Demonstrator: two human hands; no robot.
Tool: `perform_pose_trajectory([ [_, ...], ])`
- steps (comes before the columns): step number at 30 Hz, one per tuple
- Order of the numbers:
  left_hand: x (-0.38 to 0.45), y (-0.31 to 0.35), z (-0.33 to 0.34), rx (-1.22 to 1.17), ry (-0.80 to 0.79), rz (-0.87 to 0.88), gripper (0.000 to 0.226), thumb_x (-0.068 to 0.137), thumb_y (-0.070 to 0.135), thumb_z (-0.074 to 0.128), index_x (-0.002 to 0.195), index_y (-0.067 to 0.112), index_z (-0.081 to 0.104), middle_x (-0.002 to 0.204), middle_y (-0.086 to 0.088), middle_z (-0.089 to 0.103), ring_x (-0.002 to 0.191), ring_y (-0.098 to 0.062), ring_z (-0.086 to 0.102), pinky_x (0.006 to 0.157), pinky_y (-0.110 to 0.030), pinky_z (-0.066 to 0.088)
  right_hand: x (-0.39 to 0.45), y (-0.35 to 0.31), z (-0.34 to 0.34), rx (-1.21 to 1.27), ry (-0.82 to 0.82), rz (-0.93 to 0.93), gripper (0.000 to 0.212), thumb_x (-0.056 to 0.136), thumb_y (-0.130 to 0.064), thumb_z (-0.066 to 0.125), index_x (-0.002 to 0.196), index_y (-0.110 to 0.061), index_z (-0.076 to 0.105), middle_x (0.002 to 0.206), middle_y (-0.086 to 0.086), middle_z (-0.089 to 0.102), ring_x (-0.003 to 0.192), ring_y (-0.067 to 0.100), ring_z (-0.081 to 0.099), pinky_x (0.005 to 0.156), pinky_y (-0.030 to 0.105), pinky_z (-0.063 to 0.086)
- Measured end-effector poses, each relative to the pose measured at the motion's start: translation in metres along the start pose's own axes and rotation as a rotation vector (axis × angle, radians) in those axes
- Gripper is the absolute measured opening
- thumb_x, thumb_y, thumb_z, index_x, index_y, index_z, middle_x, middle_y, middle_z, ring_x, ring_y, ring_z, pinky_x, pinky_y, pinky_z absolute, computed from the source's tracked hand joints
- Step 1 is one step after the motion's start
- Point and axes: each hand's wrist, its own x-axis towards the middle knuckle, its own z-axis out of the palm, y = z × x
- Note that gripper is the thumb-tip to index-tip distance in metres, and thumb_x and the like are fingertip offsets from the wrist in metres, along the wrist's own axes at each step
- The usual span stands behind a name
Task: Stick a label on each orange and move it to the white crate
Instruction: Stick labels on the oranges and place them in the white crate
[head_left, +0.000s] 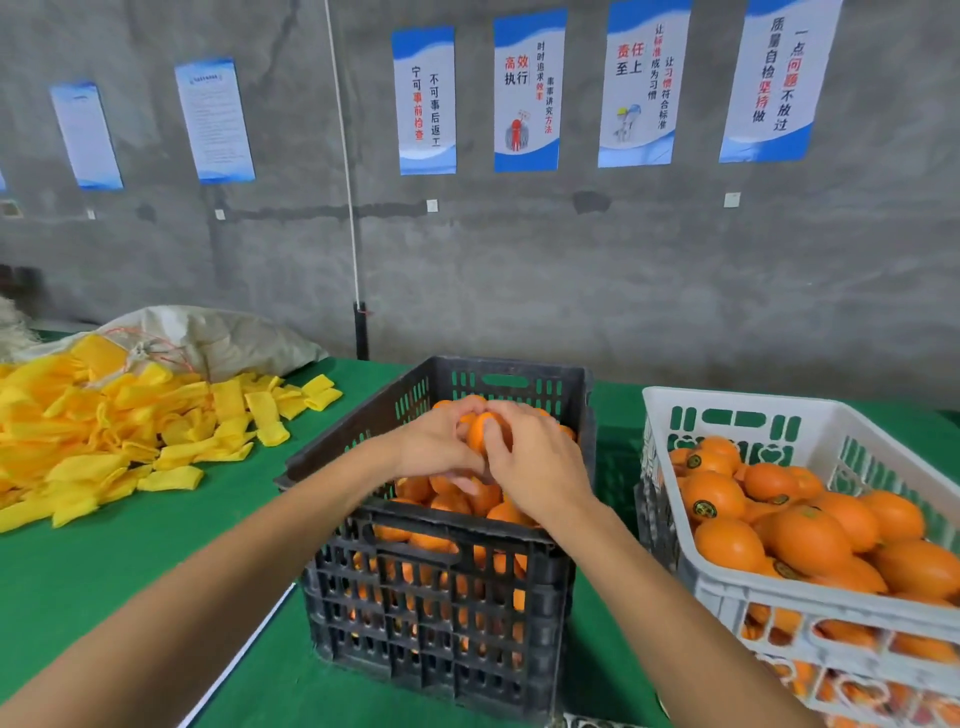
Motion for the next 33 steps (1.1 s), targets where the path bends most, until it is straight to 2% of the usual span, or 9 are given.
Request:
perform_pose_trajectory([
  [2,-0.028,0.014,0.02,0.081,0.187,0.254,0.061,0.082,0.0,0.079,0.133,0.017,0.051,0.1,0.0,0.067,0.076,-0.012,0.07,0.065,-0.033,0.062,-0.022,-0.006,-0.012,0.224,0.167,-0.074,0.036,0.105,-0.032,0.051,0.139,-0.026,0.062,0.144,-0.008,0.059,0.131,0.01,0.053,0.109,0.034,0.046],
  [5,-0.07,0.014,0.062,0.108,0.404,0.495,0.068,0.081,0.028,0.082,0.141,0.034,0.051,0.122,0.014,0.064,0.102,0.002,0.066,0.079,-0.013,0.053,-0.073,-0.013,-0.024,0.507,0.393,-0.167,0.04,0.102,-0.029,0.06,0.141,-0.024,0.06,0.15,-0.013,0.052,0.138,0.004,0.048,0.11,0.031,0.047],
  [7,-0.09,0.007,0.097,0.096,0.468,0.568,0.073,0.084,0.027,0.085,0.145,0.044,0.048,0.139,0.021,0.056,0.121,-0.002,0.06,0.091,-0.018,0.054,-0.11,-0.009,-0.028,0.528,0.495,-0.208,0.042,0.101,-0.029,0.062,0.142,-0.022,0.059,0.151,-0.012,0.051,0.14,0.01,0.048,0.107,0.028,0.048],
  [11,-0.104,-0.026,0.165,0.065,0.467,0.662,0.079,0.084,0.025,0.087,0.148,0.041,0.045,0.145,0.017,0.052,0.131,-0.016,0.058,0.1,-0.034,0.055,-0.18,0.014,-0.026,0.505,0.544,-0.149,0.044,0.099,-0.025,0.062,0.143,-0.019,0.057,0.151,-0.007,0.052,0.139,0.016,0.05,0.105,0.026,0.049],
  [18,-0.126,-0.101,0.251,-0.178,0.197,0.384,0.069,0.09,0.022,0.083,0.147,0.039,0.049,0.145,0.009,0.053,0.129,-0.02,0.06,0.098,-0.037,0.058,-0.28,0.061,0.009,0.541,0.309,0.204,0.047,0.099,-0.037,0.062,0.145,-0.029,0.055,0.15,-0.023,0.049,0.139,0.003,0.047,0.106,0.023,0.049],
  [23,-0.139,-0.137,0.291,-0.077,0.184,0.173,0.071,0.09,0.023,0.081,0.133,0.064,0.041,0.139,0.016,0.05,0.122,-0.001,0.057,0.088,-0.014,0.053,-0.325,0.1,0.014,0.367,0.038,0.285,0.036,0.101,-0.035,0.061,0.138,-0.038,0.059,0.141,-0.025,0.056,0.13,-0.002,0.052,0.108,0.028,0.048],
  [25,-0.145,-0.146,0.3,-0.054,0.207,0.088,0.068,0.091,0.034,0.079,0.137,0.058,0.036,0.138,0.016,0.049,0.114,0.005,0.058,0.084,-0.012,0.05,-0.339,0.119,0.006,0.233,-0.115,0.31,0.033,0.101,-0.05,0.055,0.134,-0.047,0.057,0.139,-0.026,0.056,0.127,0.002,0.056,0.104,0.023,0.048],
  [30,-0.148,-0.154,0.307,-0.057,0.272,0.006,0.07,0.096,0.042,0.071,0.148,0.044,0.024,0.134,0.006,0.048,0.095,0.007,0.061,0.07,-0.007,0.049,-0.366,0.133,0.006,-0.081,-0.415,0.243,0.085,0.094,-0.081,0.033,0.158,-0.026,0.034,0.166,-0.015,0.019,0.154,0.006,0.013,0.121,0.021,0.006],
  [33,-0.152,-0.154,0.311,-0.059,0.29,0.035,0.068,0.099,0.04,0.067,0.148,0.046,0.021,0.136,0.007,0.042,0.097,0.01,0.061,0.071,-0.007,0.049,-0.365,0.126,0.004,-0.131,-0.391,0.208,0.082,0.092,-0.08,0.039,0.153,-0.026,0.045,0.166,-0.01,0.021,0.154,0.01,0.017,0.126,0.028,0.009],
])
